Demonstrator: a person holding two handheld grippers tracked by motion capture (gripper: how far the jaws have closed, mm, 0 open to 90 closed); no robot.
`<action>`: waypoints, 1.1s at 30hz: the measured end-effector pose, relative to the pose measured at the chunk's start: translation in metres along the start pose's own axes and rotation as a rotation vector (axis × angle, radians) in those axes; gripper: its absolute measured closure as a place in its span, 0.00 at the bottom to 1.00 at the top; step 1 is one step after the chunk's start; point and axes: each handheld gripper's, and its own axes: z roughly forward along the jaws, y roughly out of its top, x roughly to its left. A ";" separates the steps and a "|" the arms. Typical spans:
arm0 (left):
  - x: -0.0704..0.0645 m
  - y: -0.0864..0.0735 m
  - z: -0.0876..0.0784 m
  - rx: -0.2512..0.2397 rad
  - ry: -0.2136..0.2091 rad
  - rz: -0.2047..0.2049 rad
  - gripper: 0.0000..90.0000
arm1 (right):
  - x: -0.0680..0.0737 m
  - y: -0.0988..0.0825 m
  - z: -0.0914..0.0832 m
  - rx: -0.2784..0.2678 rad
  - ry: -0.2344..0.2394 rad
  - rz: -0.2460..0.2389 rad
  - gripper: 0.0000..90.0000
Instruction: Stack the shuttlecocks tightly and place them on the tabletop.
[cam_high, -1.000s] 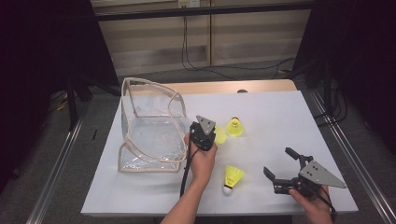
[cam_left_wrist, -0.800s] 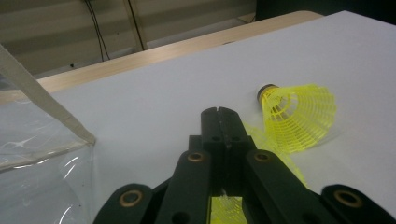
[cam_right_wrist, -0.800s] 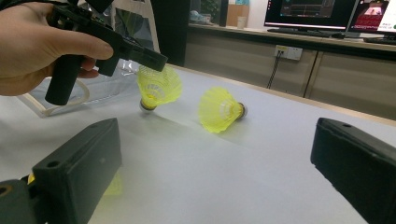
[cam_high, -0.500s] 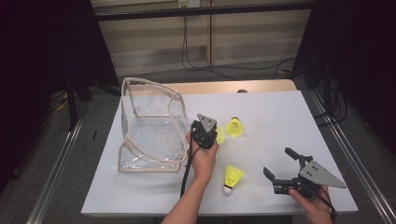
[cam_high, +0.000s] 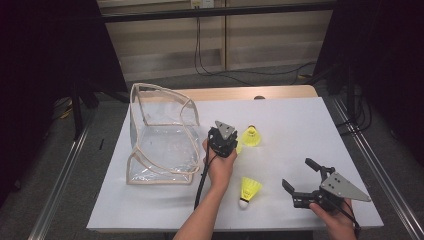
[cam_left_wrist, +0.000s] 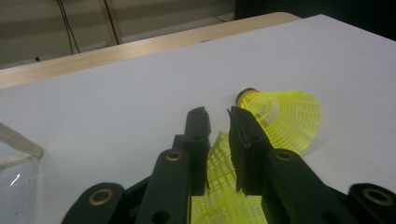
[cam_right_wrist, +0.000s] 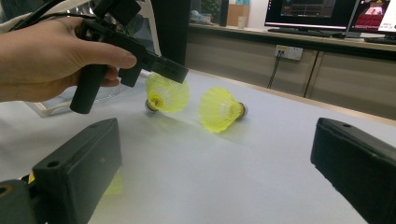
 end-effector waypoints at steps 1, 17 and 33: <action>0.000 0.000 0.001 0.002 0.005 0.000 0.86 | 0.000 0.000 0.000 0.000 0.001 -0.001 0.01; 0.004 0.004 -0.009 -0.014 0.052 0.027 1.00 | 0.000 0.000 0.000 -0.001 0.001 -0.001 0.01; 0.012 0.004 -0.013 0.007 0.122 0.040 0.99 | 0.001 0.000 0.001 0.001 0.001 0.000 0.01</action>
